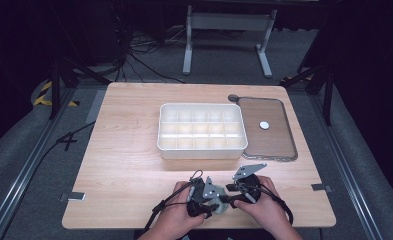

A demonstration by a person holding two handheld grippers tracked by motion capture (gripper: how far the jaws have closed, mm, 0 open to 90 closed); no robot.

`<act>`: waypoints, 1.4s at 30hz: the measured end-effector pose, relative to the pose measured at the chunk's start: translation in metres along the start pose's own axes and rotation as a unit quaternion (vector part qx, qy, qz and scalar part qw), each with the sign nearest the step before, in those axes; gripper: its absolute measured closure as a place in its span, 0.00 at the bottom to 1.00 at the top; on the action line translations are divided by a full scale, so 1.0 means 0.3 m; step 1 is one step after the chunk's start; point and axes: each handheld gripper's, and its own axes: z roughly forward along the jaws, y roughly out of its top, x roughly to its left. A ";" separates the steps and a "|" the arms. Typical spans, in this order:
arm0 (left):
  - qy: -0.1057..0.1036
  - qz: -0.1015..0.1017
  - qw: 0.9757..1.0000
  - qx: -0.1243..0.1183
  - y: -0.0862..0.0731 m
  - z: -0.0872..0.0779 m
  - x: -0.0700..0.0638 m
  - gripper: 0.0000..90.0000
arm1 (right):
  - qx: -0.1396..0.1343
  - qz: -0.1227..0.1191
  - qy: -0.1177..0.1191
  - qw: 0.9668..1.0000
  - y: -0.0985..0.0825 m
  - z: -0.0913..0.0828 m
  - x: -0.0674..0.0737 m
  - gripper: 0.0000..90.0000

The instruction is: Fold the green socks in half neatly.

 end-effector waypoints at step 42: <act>0.028 -0.032 0.999 -0.009 -0.073 -0.113 0.078 0.55 | -0.009 0.034 0.043 0.998 0.035 -0.007 -0.026 0.83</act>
